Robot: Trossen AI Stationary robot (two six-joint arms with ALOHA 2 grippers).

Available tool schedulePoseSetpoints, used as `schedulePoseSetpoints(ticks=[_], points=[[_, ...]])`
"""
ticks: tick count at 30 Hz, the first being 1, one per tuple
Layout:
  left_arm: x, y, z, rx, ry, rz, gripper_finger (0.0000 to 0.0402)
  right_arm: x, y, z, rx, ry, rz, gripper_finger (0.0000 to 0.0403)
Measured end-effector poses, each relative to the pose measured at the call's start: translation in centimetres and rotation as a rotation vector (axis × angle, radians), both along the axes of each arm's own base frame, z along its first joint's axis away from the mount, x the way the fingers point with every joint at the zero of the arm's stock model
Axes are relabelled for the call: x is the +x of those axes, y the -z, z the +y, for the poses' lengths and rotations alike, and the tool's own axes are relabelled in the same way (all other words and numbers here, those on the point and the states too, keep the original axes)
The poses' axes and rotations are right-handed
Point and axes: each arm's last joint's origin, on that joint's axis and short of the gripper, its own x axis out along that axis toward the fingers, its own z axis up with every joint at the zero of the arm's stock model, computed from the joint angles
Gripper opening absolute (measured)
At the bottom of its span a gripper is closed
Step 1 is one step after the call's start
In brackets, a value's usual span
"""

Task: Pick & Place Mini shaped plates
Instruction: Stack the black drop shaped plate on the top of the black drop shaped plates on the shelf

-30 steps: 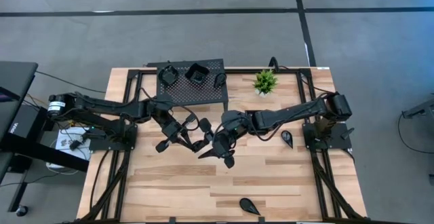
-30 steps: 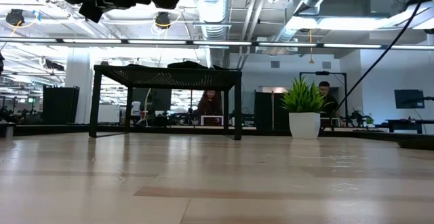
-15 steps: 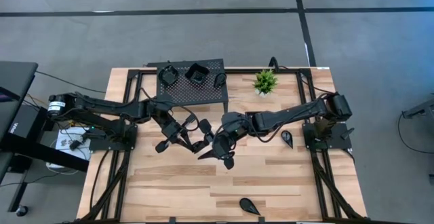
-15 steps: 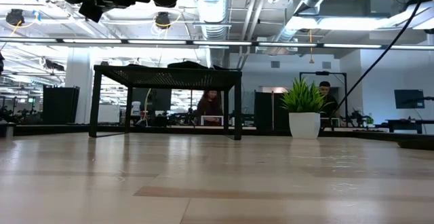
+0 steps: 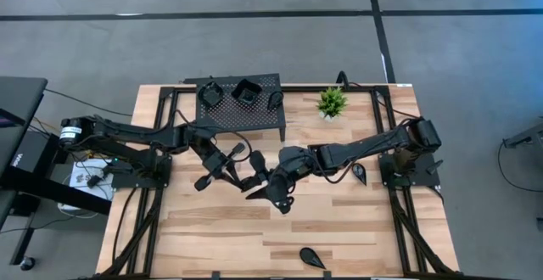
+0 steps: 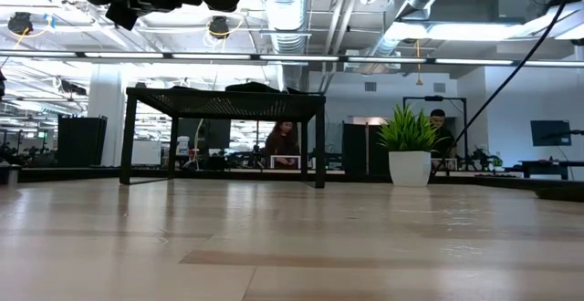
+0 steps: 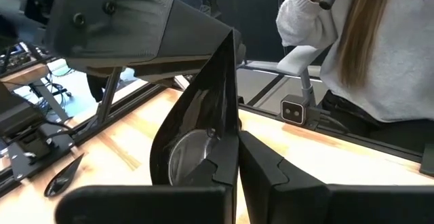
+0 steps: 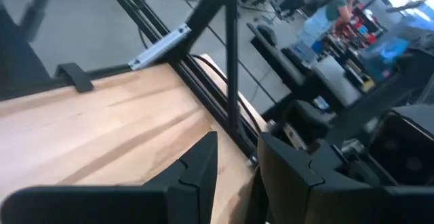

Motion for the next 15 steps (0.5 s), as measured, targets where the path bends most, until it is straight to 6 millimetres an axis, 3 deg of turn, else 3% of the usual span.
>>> schedulePoseSetpoints(ticks=[15], points=[[0.00,-0.01,-0.01,0.000,0.001,-0.001,0.0009,-0.47,-0.71,0.73,-0.090,0.108,-0.047,0.0102]])
